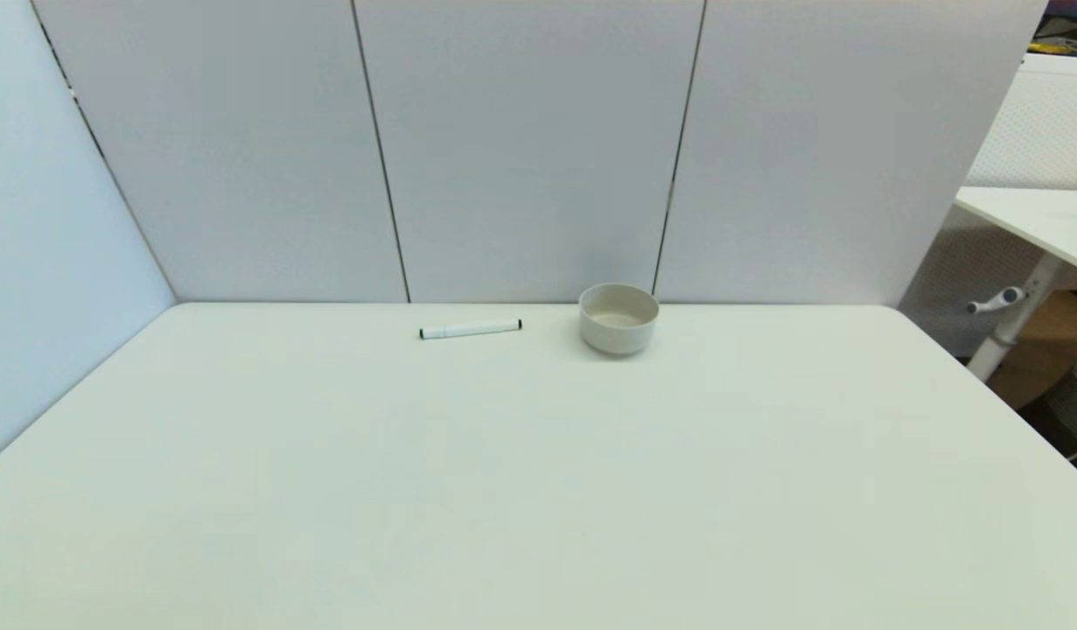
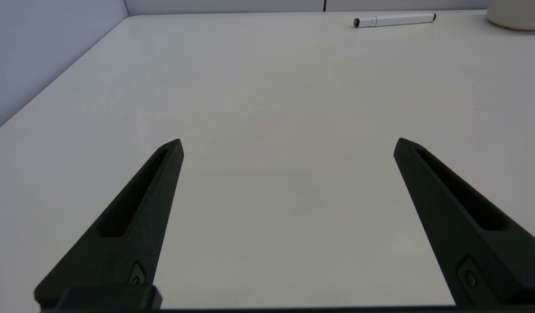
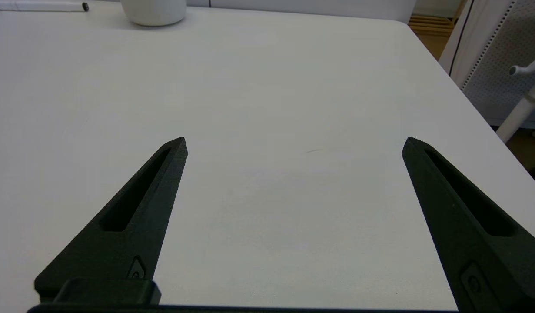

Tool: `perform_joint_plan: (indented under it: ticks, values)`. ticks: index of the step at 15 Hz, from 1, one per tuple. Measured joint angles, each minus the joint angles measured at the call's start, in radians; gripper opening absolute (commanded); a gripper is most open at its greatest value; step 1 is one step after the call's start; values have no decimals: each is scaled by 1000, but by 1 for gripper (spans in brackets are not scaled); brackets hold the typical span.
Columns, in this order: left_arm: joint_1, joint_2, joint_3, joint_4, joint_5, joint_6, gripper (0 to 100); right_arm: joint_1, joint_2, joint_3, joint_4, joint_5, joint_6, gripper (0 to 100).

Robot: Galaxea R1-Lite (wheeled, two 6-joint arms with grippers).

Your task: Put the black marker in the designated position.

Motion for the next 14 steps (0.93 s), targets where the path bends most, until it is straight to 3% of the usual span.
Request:
perform_joint_plan:
  ticks: [14]
  values:
    - [0,0,0,0,0,0,100,0,0,0,0,0,2,100]
